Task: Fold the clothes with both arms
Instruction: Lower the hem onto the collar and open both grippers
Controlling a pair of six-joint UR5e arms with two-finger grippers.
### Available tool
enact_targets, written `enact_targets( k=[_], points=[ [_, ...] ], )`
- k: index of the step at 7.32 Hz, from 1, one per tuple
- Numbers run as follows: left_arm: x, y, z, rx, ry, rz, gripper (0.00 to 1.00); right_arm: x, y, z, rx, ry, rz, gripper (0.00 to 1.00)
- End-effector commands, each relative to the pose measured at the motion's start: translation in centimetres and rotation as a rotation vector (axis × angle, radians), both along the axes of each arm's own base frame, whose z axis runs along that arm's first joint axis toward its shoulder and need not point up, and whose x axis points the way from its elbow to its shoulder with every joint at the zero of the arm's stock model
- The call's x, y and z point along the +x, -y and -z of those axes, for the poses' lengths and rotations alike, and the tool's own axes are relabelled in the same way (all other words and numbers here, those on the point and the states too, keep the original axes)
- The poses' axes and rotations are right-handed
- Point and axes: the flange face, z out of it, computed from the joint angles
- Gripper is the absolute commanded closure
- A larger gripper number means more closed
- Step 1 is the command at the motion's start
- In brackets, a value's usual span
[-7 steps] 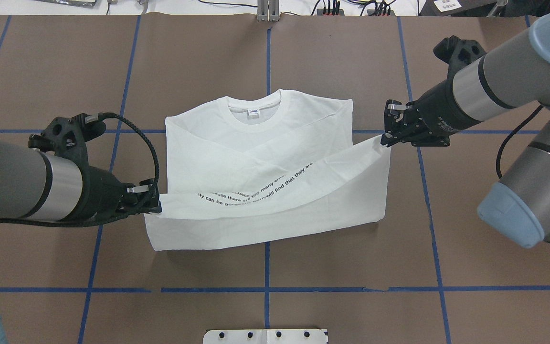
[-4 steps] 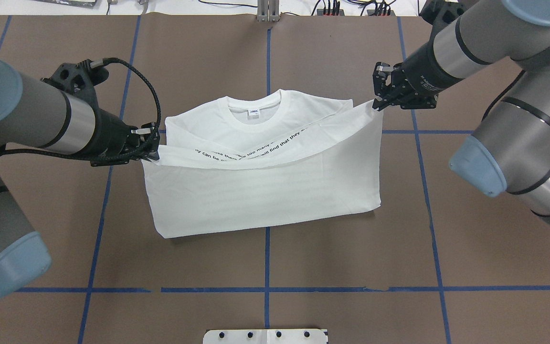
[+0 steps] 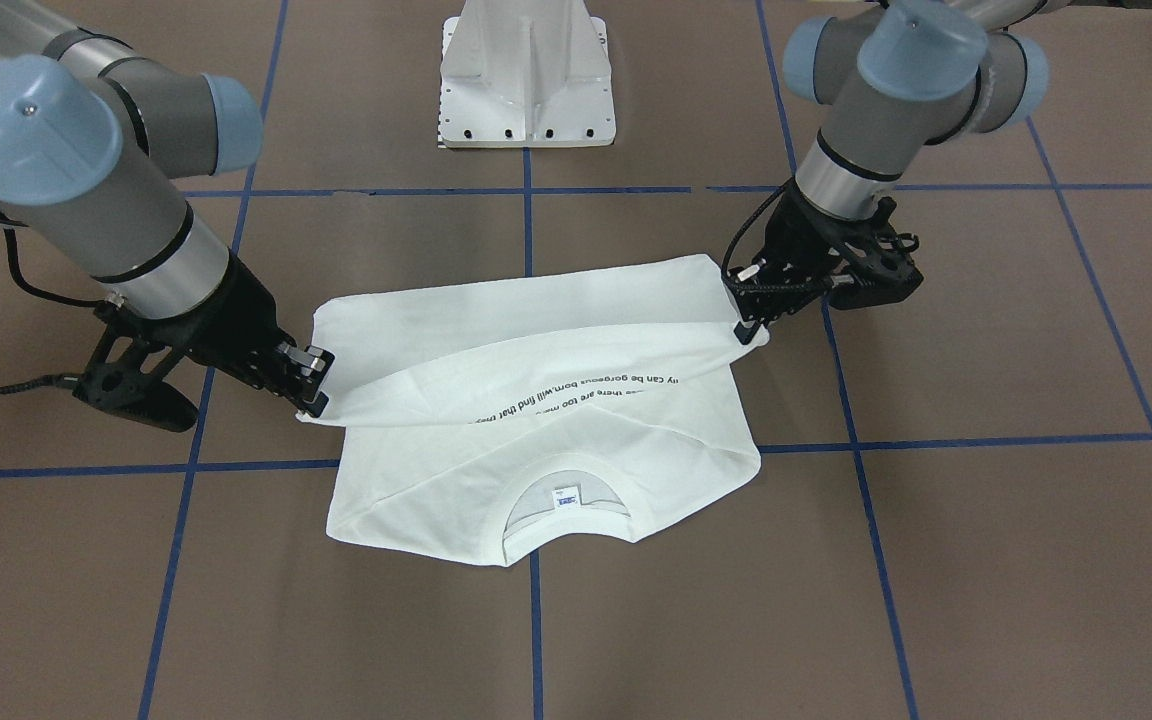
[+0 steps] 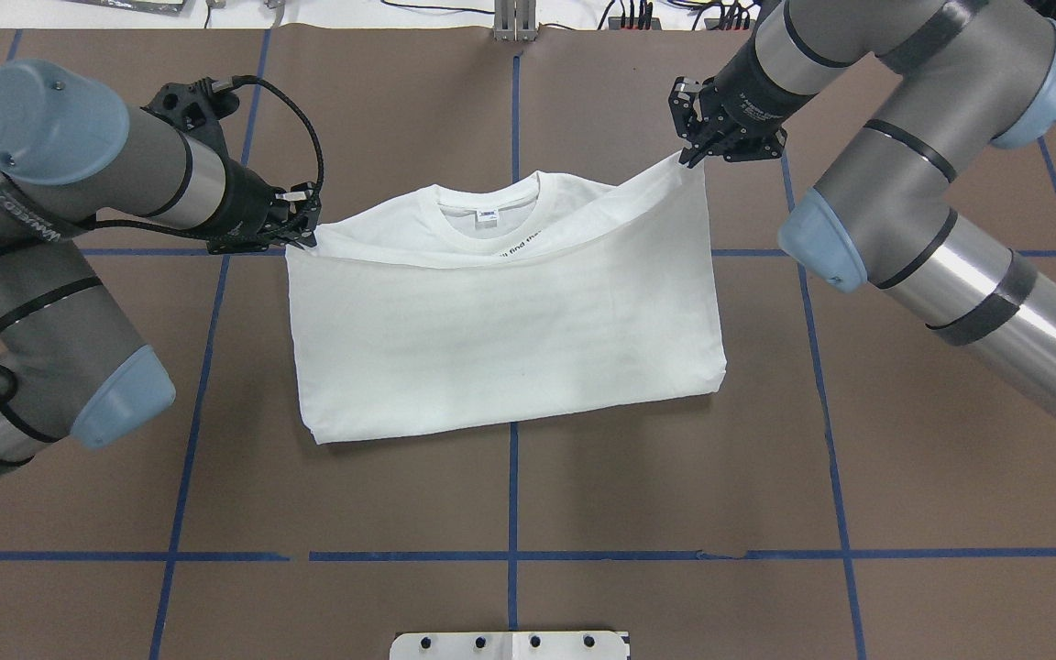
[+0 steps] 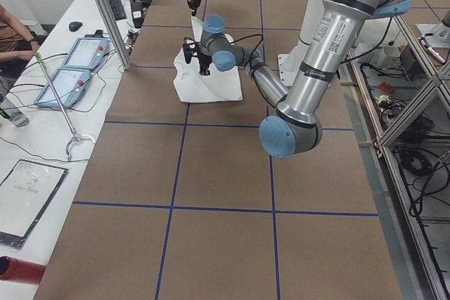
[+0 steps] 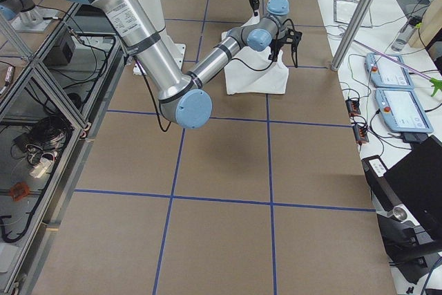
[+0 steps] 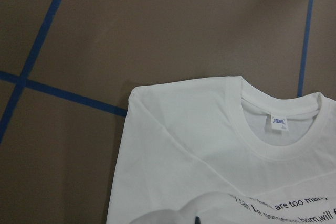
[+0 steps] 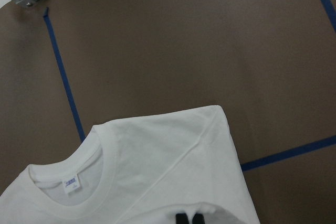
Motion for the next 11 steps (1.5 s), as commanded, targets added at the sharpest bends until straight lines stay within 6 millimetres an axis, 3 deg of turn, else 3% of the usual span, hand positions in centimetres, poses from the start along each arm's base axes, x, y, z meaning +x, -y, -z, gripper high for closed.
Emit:
enact_targets(
  k=[1, 3, 6, 9, 11],
  points=[
    [0.8, 3.2, -4.2, -0.007, 0.007, 0.025, 1.00, -1.8, 3.0, -2.7, -0.003, -0.013, -0.012, 1.00],
    [1.6, 4.4, -5.2, 0.000, 0.012, 0.025, 1.00, -3.0, 4.6, -3.2, -0.021, -0.034, -0.009, 1.00],
    [2.1, 5.0, -4.3, 0.007, 0.006, 0.026, 1.00, -3.9, 5.5, -1.7, -0.017, -0.031, -0.006, 1.00],
    [3.8, 7.4, -5.4, -0.022, 0.040, 0.037, 1.00, -4.3, 5.6, -4.4, -0.014, -0.065, 0.022, 1.00],
    [3.4, 8.9, -6.1, -0.035, 0.054, 0.054, 1.00, -4.3, 5.7, -4.4, -0.015, -0.066, 0.022, 1.00]
  ],
)
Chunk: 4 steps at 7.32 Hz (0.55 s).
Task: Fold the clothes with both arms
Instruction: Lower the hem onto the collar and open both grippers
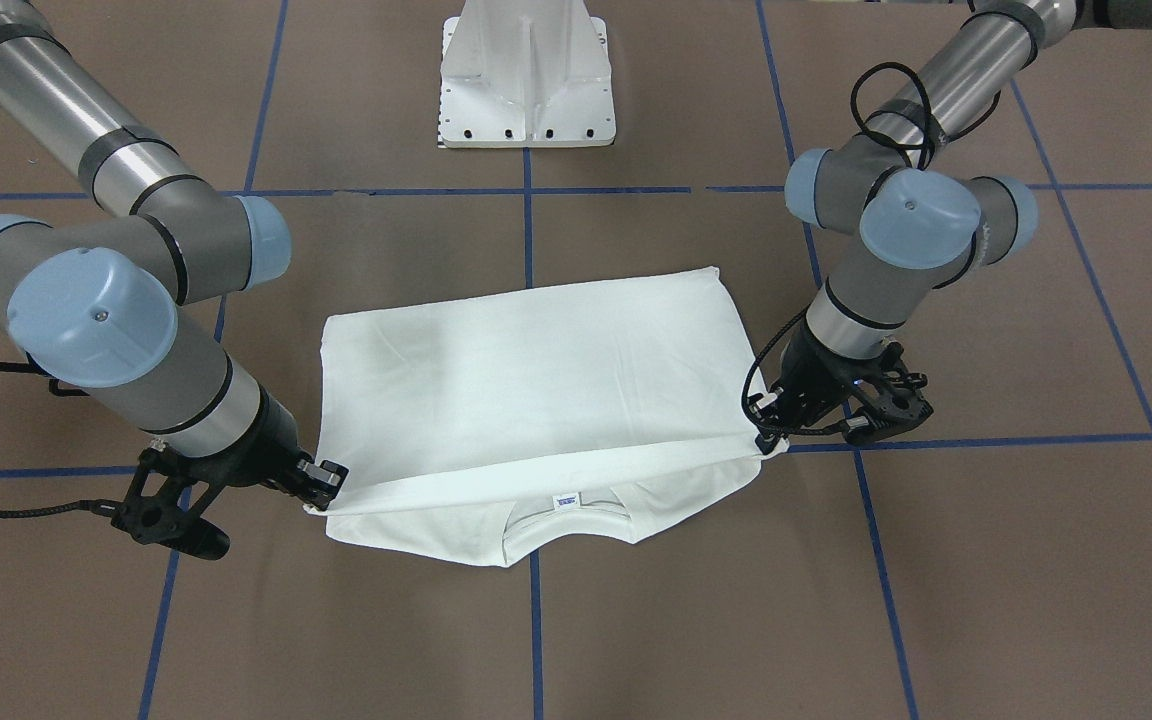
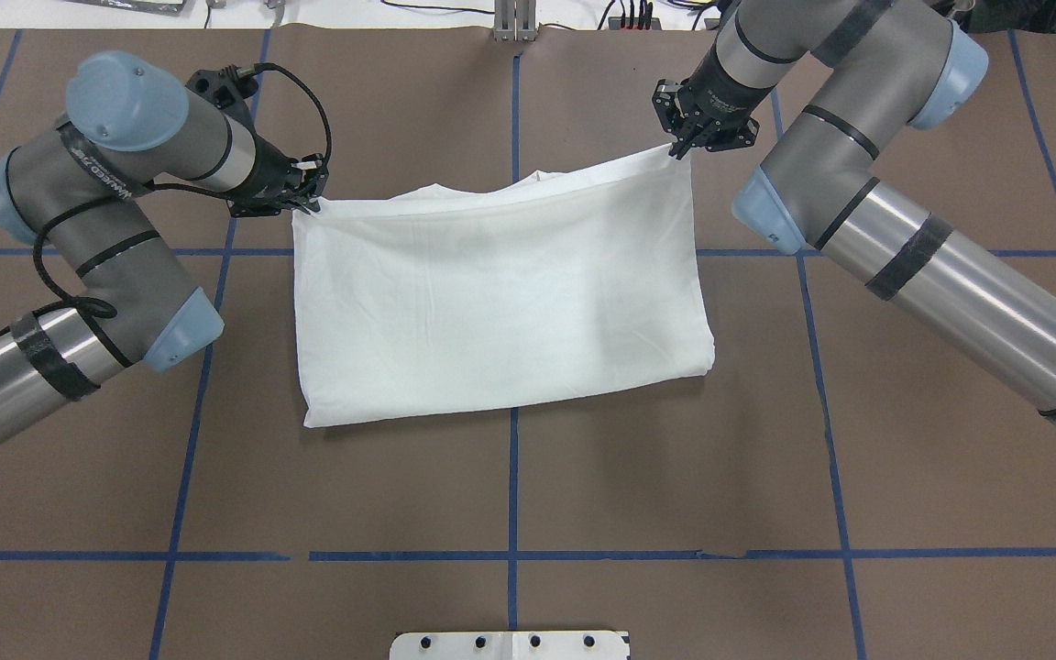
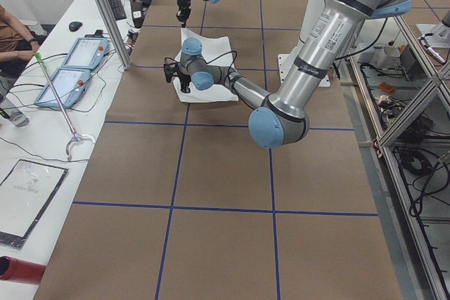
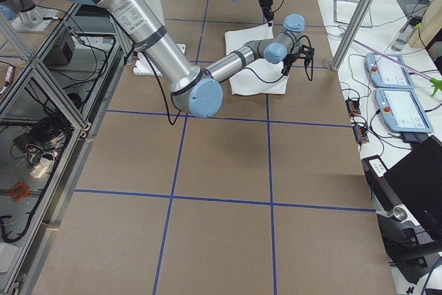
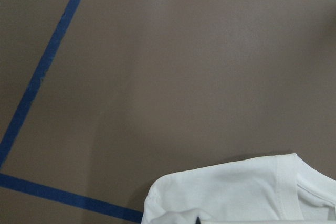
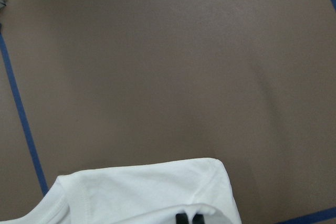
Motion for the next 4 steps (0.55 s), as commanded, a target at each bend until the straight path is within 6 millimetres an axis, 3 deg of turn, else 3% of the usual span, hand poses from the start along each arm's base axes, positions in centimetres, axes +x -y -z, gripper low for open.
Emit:
enact_targets(
  k=[1, 4],
  points=[
    [-0.6, 1.4, -0.9, -0.015, 0.016, 0.020, 1.00, -0.4, 0.5, -0.4, -0.006, -0.013, -0.002, 1.00],
    [-0.5, 1.7, 0.0, -0.006, 0.008, 0.019, 1.00, -0.6, 0.9, 1.4, 0.009, 0.000, -0.005, 1.00]
  ],
)
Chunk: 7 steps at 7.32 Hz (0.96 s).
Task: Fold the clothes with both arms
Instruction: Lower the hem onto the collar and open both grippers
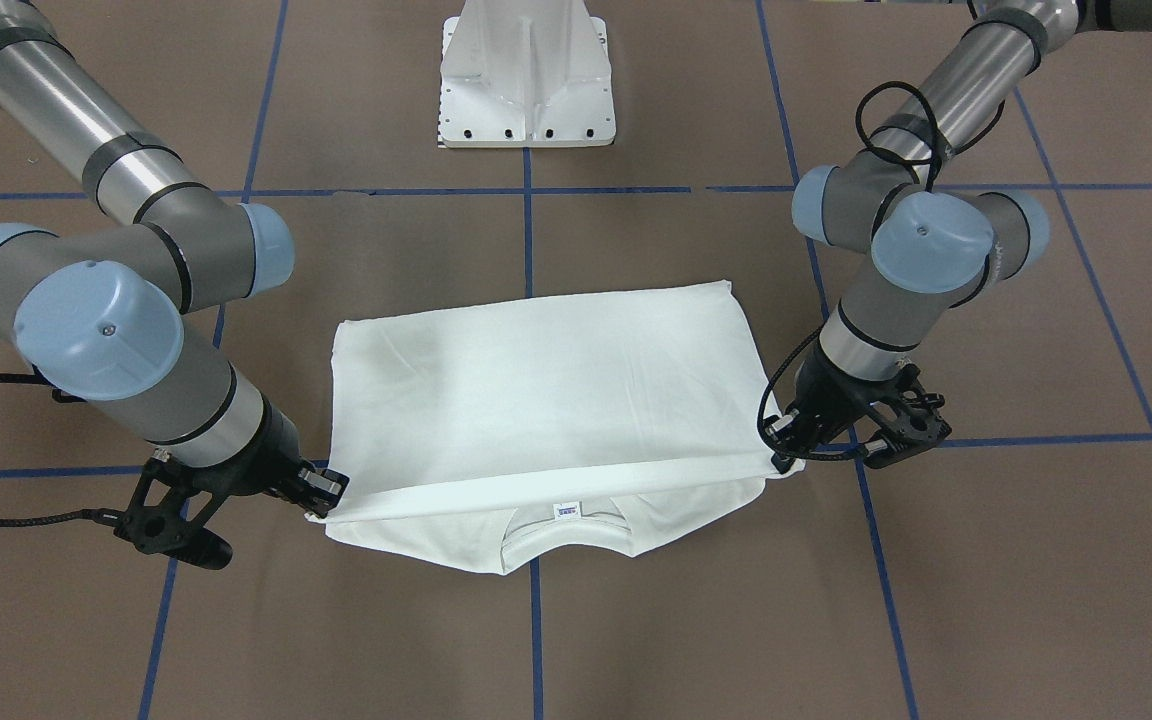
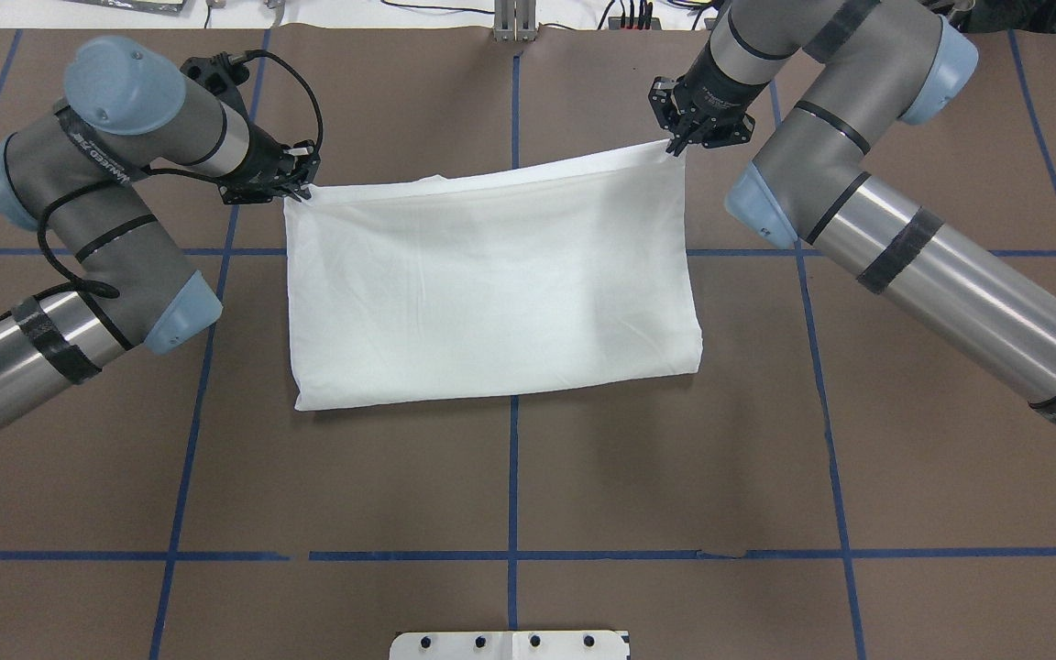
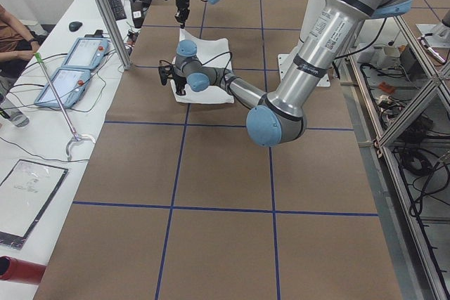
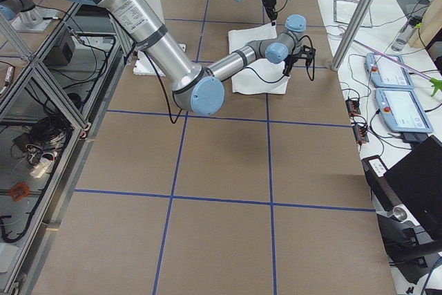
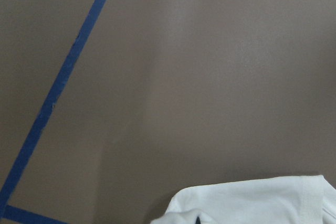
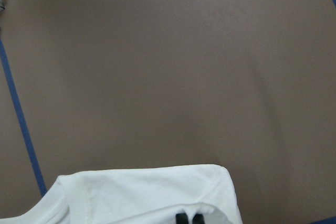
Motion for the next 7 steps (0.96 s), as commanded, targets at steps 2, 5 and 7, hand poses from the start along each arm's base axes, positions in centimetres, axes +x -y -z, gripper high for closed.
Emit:
enact_targets(
  k=[2, 5, 7],
  points=[
    [0.2, 0.3, 1.5, 0.012, -0.013, 0.000, 1.00, -0.2, 0.1, 2.2, 0.013, 0.020, -0.001, 1.00],
    [0.1, 0.4, 1.5, 0.011, -0.013, 0.004, 0.00, 0.2, -0.4, 0.4, 0.067, 0.055, 0.002, 0.01],
    [-2.1, 1.8, 1.2, 0.006, -0.002, 0.035, 0.00, 0.6, -0.8, -0.4, 0.106, 0.086, 0.026, 0.00]
  ],
)
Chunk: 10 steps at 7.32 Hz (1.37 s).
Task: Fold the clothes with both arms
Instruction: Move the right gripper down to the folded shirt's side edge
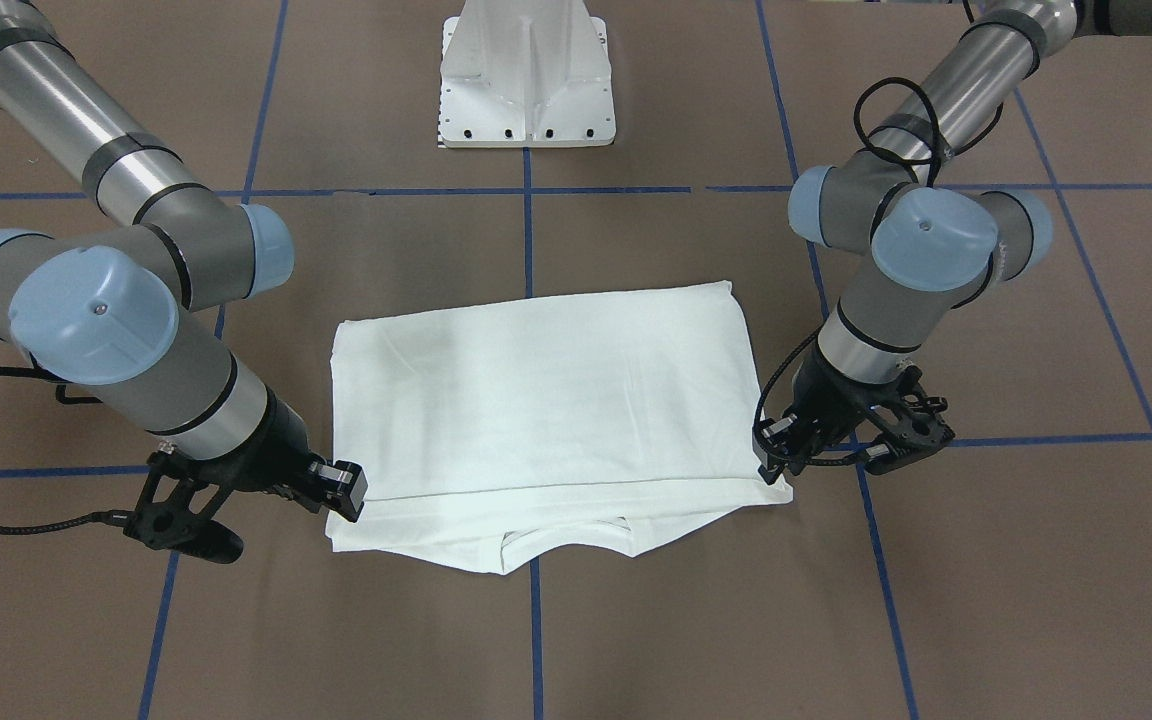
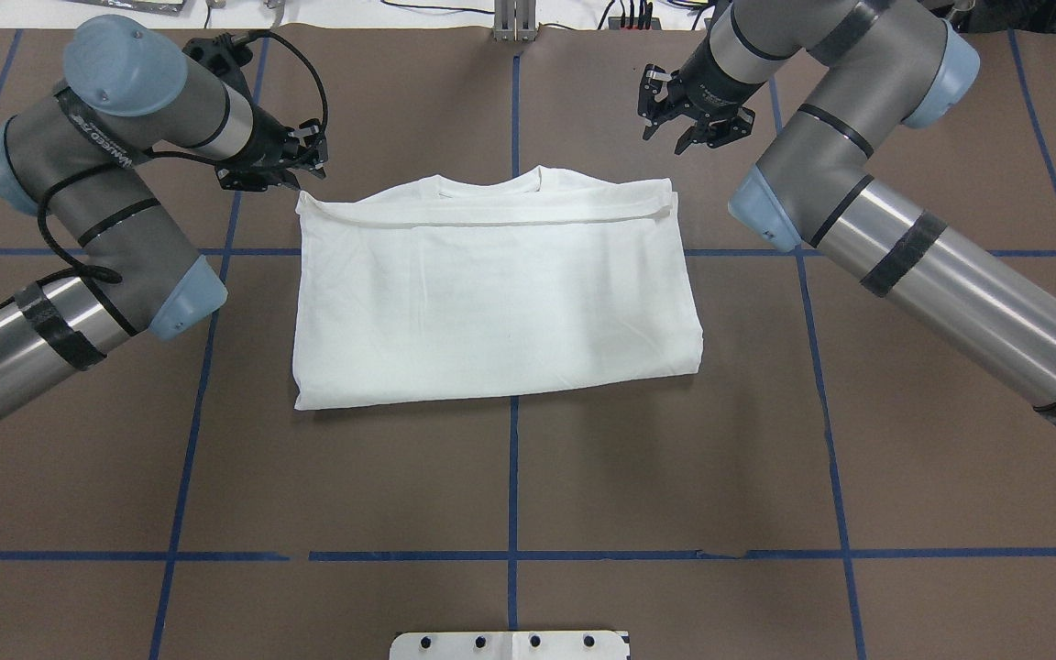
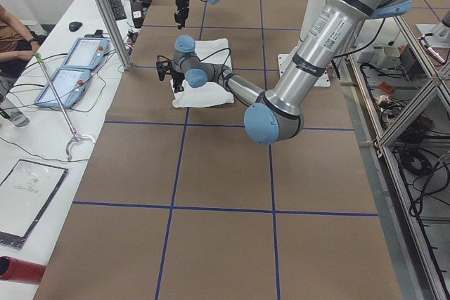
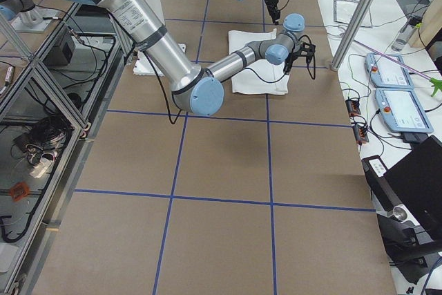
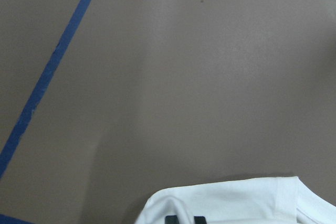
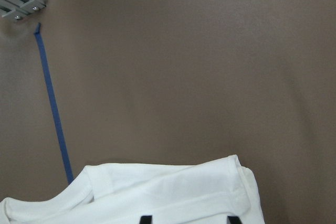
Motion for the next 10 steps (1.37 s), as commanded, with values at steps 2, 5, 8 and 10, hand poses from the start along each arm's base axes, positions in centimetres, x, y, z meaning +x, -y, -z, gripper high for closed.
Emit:
enact_targets(
  k=[2, 5, 8, 10],
  points=[
    [-1.7, 0.9, -0.1, 0.016, 0.011, 0.001, 0.00, 0.8, -2.7, -0.7, 0.038, 0.035, 0.025, 0.00],
    [-2.2, 0.3, 0.7, 0.026, -0.008, -0.001, 0.00, 0.0, -13.8, -5.0, 0.040, 0.027, 0.089, 0.00],
    [-3.2, -0.5, 2.0, 0.048, -0.028, 0.008, 0.00, -2.4, -18.4, -9.4, 0.013, -0.031, 0.135, 0.00],
    [-3.3, -0.6, 2.4, 0.055, -0.032, 0.011, 0.00, -4.8, -20.4, -10.2, 0.018, -0.057, 0.160, 0.01]
  ],
)
